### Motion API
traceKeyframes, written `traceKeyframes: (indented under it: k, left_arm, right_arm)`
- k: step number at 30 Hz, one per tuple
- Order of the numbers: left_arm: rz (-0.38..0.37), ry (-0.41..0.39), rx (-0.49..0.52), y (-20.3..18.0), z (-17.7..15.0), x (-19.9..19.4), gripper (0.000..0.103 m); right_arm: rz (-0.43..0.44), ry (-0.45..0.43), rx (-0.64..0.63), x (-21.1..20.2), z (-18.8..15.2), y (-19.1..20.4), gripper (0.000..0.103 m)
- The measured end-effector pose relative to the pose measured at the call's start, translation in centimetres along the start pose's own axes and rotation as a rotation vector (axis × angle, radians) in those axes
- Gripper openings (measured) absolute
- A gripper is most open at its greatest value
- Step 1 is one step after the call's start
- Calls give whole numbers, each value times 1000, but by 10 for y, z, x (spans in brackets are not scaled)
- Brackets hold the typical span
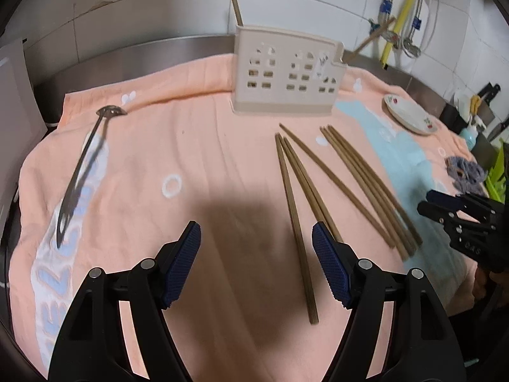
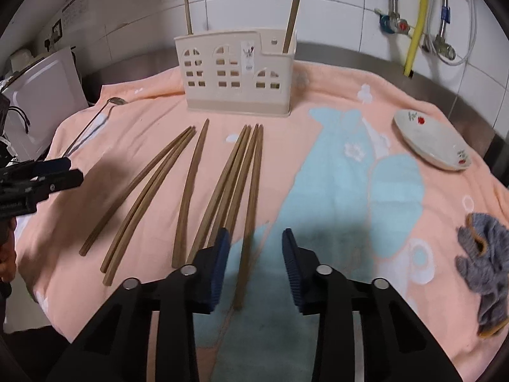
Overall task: Organize utensils
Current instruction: 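Move both tools back down to the remaining chopsticks, then close the left tool on a chopstick while the right tool grasps another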
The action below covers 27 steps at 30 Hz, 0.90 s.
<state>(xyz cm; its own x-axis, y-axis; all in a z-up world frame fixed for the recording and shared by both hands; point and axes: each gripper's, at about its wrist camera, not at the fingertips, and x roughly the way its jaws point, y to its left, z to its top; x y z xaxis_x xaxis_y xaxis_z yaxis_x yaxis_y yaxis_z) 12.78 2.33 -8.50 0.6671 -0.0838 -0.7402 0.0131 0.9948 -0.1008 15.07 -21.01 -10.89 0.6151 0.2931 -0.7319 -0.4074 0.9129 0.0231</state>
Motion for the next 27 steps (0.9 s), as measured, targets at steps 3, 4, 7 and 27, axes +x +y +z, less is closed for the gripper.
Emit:
traceKeyframes:
  k: [3,4,7,27]
  left_arm:
    - [-9,15,1,-6,-8,1,70]
    - [-14,17,0,-7,-10,2,69]
    - [-28,31,6,-13,-16,5,62]
    - [-101,86,32,-33,-26,24,19]
  right_arm:
    - [15,17,18,6,-4,-1,25]
    - [16,22,20,8,-5,-1,24]
    - [25,30,23,12,-6,0,20]
    - [28,48,22,24,-7,6,7]
